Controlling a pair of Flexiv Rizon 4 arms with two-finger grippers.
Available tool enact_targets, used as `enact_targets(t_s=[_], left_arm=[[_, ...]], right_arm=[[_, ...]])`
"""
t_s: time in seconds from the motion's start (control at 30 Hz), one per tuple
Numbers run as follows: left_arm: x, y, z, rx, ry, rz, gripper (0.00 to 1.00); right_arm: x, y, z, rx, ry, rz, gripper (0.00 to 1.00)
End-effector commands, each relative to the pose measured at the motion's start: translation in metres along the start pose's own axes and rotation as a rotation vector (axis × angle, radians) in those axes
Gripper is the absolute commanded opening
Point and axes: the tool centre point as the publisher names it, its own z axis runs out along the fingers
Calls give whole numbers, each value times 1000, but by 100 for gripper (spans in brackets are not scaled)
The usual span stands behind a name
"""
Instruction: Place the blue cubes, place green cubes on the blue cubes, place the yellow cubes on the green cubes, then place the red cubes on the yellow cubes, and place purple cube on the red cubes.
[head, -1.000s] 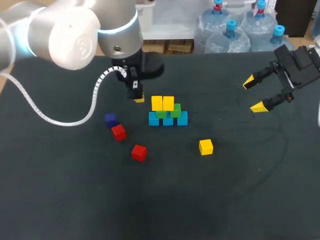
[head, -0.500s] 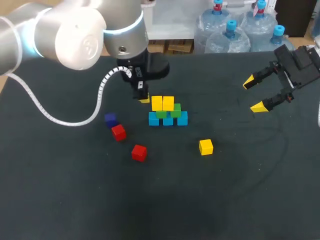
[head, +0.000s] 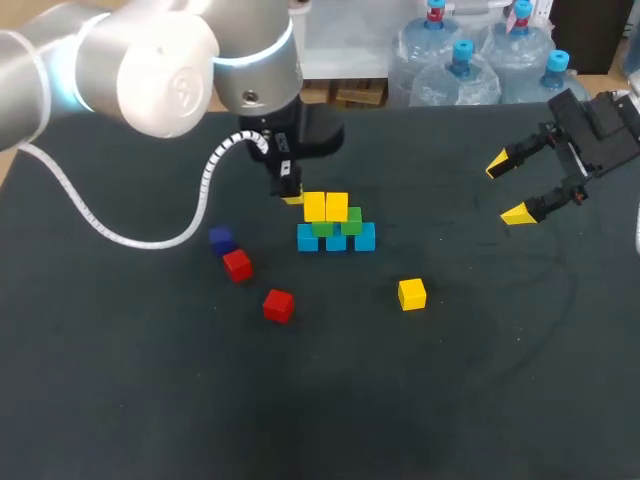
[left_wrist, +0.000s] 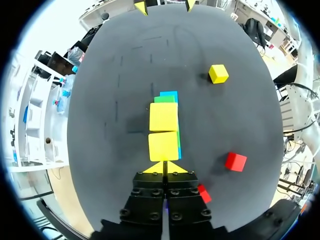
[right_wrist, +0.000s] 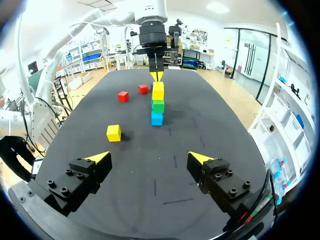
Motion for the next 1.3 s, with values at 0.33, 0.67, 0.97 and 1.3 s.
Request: enact_targets(t_s=[0.33, 0.67, 0.97, 1.3], left_arm=[[-2, 2, 0, 5, 9, 3, 0], [2, -2, -7, 1, 18, -9, 0], [17, -14, -41, -49, -40, -8, 7], [41, -36, -75, -87, -149, 41, 100]], right_arm=[[0, -1, 1, 0, -1, -1, 100], [0, -1, 1, 0, -1, -1, 100], [0, -1, 1, 0, -1, -1, 100], [0, -1, 1, 0, -1, -1, 100]])
